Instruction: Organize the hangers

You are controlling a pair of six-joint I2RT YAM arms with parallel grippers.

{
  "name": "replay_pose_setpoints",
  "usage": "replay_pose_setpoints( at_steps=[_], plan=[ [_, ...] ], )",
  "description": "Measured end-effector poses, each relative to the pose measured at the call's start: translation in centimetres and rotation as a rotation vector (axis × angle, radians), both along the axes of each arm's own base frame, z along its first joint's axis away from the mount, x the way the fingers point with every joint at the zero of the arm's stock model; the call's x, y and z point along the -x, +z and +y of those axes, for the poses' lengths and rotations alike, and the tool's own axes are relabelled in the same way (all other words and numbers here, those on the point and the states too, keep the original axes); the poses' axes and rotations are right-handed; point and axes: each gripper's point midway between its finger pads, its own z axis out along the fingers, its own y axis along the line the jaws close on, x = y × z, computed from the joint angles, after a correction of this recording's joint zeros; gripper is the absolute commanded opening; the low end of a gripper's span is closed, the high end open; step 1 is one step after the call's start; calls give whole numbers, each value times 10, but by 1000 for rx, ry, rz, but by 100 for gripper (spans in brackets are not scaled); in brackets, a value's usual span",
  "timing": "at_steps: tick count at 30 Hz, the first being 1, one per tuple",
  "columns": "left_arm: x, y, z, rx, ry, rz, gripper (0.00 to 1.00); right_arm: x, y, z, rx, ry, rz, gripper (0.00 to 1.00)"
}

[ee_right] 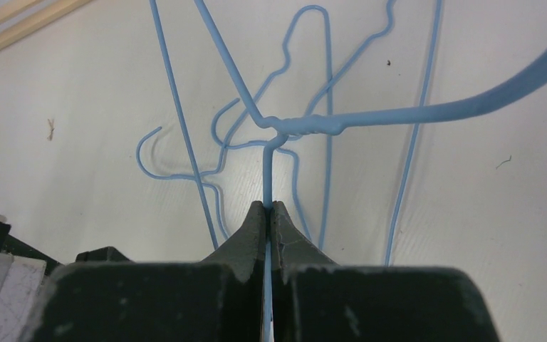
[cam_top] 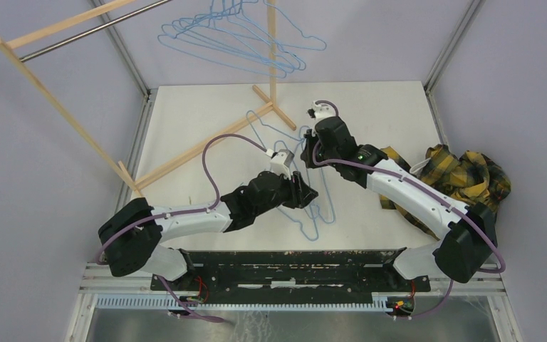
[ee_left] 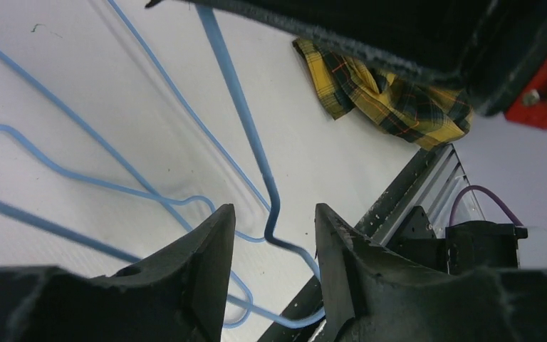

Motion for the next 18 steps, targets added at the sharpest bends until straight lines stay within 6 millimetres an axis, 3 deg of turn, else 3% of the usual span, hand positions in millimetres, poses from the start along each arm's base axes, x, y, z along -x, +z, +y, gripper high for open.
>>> replay_pose_setpoints(
  at_steps=[4, 6, 7, 10, 11, 13, 16, 17, 18],
  plan=[
    [-5, 0, -6, 3, 8, 3, 56, 5, 0, 6, -13, 19, 9, 1],
    [-6, -3, -9, 1, 10, 4, 50, 7, 0, 9, -19, 26, 14, 1],
    [-6, -5, -10, -2, 10, 5, 44, 8, 0, 10, -22, 31, 16, 1],
    [-6, -13, -11, -15, 16, 17, 11, 11, 0, 13, -35, 45, 27, 1],
    [-7, -15, -12, -18, 22, 18, 4, 12, 1, 14, -41, 51, 31, 1],
    [-8, -19, -9, -23, 42, 27, 3, 15, 1, 14, -42, 58, 39, 2],
    [-8, -22, -4, -25, 56, 23, 3, 19, 3, 15, -41, 71, 42, 19],
    [-7, -23, -1, -32, 62, 23, 3, 22, 3, 14, -34, 76, 43, 27],
    [-6, -22, 2, -37, 66, 22, 3, 24, 3, 14, -27, 77, 43, 41]
  ],
)
